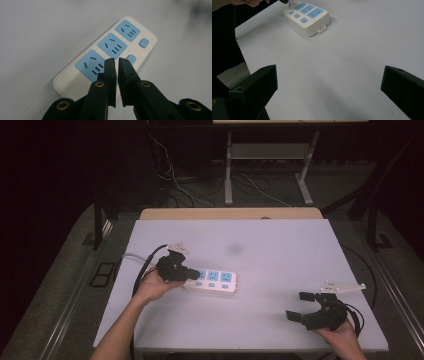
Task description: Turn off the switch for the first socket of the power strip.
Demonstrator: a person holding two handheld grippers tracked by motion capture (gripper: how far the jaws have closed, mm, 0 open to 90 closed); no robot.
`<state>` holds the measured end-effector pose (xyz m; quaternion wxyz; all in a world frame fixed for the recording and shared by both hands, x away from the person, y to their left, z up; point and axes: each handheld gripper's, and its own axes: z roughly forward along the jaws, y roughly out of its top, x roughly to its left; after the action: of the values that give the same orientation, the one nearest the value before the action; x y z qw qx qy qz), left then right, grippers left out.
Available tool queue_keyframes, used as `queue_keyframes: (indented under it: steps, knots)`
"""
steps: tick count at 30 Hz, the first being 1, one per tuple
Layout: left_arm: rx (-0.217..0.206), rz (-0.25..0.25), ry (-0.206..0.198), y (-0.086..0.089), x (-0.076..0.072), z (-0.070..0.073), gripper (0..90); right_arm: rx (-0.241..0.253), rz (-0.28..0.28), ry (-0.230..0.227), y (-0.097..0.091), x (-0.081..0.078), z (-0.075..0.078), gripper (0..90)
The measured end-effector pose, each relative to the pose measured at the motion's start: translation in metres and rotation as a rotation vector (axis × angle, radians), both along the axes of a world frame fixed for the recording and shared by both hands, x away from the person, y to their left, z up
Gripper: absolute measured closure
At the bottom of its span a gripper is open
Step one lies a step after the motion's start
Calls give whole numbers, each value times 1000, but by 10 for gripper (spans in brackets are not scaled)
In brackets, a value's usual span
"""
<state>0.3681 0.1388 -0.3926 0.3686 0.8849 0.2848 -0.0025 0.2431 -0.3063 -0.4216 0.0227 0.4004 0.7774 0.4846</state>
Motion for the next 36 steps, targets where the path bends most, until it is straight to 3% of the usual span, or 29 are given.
queue_keyframes:
  steps: [6, 21, 28, 36]
  knots:
    - [2, 2, 6, -4, 3, -4, 889, 2, 2, 2, 0, 0, 0, 4]
    - [70, -48, 48, -14, 6, -17, 892, -2, 4, 1, -1, 0, 0, 4]
    - [101, -44, 16, -16, 3, -16, 893, -2, 4, 2, 0, 0, -1, 4]
    - [97, -43, 13, -16, 2, -16, 895, -4, 3, 1, 0, 0, 0, 4]
